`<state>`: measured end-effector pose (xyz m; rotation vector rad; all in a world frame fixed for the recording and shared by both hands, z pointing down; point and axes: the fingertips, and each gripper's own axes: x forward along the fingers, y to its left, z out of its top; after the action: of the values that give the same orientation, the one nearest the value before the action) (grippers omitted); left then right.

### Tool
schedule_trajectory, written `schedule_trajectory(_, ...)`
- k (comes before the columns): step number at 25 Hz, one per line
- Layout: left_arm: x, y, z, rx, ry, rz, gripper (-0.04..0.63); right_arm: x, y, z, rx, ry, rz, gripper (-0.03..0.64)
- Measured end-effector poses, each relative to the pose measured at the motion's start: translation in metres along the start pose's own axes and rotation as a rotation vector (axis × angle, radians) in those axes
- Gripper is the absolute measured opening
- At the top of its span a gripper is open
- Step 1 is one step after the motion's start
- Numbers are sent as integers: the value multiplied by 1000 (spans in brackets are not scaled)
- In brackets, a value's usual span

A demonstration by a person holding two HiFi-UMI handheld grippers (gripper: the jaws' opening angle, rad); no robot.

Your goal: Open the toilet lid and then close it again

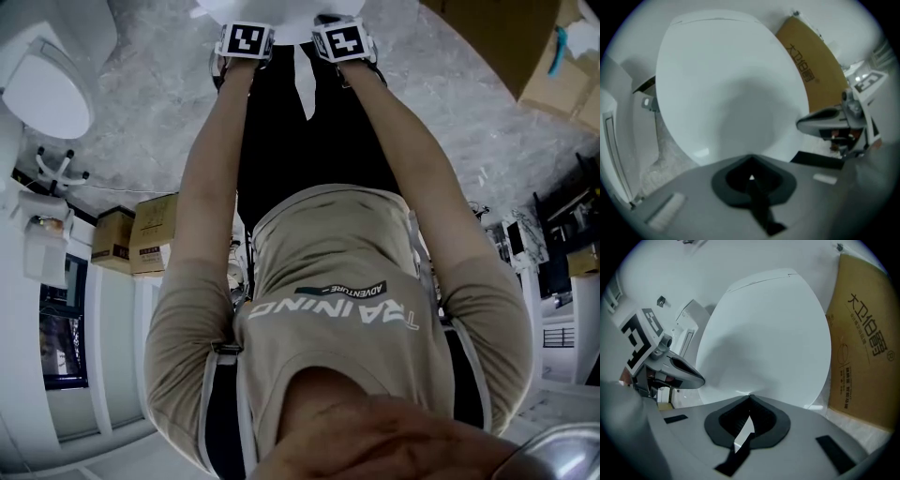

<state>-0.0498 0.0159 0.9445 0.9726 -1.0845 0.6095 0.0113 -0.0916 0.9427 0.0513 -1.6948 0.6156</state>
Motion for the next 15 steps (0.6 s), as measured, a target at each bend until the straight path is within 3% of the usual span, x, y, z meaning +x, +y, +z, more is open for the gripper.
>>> schedule_trajectory(2,0,0,0,-18,3,-29,3,0,4,-1,13,-17,9,11)
schedule_trajectory(5,-3,3,4,11,-2,-35,2,-10,14,4,55,-48,74,11)
schedule_trajectory(8,-19,1,5,40,-34,-31,2,-31,17,15,39,-47,82,11)
schedule_trajectory(12,-65,-13,7,-11,-149,-96,3,-66,14,35,-2,-74,50,11)
schedule_trajectory(15,-104,-14,15,-27,-256,-99,3,-97,18,59,1,-150,41,11)
